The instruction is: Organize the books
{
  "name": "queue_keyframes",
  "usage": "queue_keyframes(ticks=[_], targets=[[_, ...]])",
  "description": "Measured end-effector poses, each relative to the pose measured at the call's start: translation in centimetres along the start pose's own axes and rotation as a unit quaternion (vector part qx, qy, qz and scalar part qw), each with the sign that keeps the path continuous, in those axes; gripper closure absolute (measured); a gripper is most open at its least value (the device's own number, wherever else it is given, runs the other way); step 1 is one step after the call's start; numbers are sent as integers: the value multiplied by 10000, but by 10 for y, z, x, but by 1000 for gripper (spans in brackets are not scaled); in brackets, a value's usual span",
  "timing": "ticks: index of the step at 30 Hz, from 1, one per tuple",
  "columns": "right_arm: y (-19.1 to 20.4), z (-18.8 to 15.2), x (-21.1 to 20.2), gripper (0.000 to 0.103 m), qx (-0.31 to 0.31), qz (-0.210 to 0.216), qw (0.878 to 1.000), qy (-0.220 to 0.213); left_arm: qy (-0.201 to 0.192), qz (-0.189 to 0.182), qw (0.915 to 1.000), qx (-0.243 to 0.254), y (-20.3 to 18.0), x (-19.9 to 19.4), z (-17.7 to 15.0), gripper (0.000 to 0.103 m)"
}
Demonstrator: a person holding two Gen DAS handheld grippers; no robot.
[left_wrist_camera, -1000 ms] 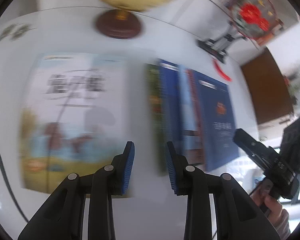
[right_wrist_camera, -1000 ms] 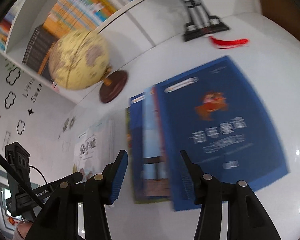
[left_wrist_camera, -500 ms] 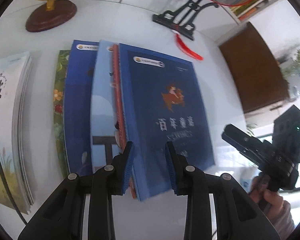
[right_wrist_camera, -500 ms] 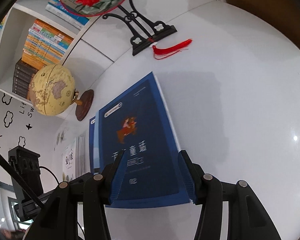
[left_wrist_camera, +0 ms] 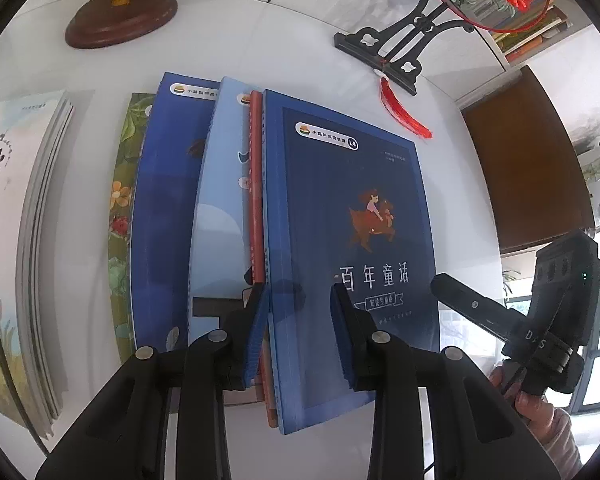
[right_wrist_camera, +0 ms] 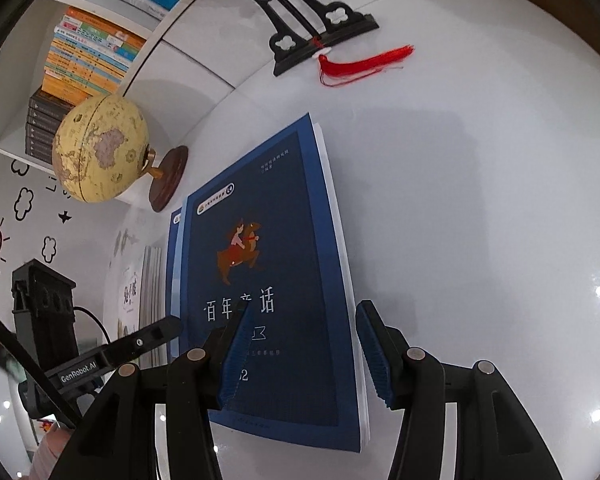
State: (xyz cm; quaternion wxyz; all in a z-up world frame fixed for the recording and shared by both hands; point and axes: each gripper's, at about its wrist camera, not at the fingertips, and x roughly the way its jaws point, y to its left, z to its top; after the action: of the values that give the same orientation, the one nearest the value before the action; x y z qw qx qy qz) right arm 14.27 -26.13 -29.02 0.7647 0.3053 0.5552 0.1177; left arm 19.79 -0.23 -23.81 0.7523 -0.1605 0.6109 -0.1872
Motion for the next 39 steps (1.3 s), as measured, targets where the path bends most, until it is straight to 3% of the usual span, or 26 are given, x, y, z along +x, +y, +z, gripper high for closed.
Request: queue_keyframes(ticks=[7, 13, 16, 22, 33, 39], targets=[[-4, 1, 8, 52, 93, 47, 9999, 75, -65, -21, 9999, 103, -7, 2, 1, 56], [-7, 0, 6, 49, 173, 186, 9996, 81, -66, 296, 9982, 520, -22, 5, -3, 52], [-5, -1, 6, 49, 73, 135, 9997, 180, -19, 213, 9986, 480, -25, 5, -5, 44], [-6, -12, -4, 48, -62, 104, 9996, 257, 63, 246, 9969, 748, -40, -1, -23, 43], [-34, -45, -22, 49, 274, 506, 9958, 712, 389, 20, 9978, 535, -35, -3, -68, 42], [-47, -57, -28, 49, 324, 654, 9927, 964, 625, 299, 9961, 550, -39, 1, -73, 41]])
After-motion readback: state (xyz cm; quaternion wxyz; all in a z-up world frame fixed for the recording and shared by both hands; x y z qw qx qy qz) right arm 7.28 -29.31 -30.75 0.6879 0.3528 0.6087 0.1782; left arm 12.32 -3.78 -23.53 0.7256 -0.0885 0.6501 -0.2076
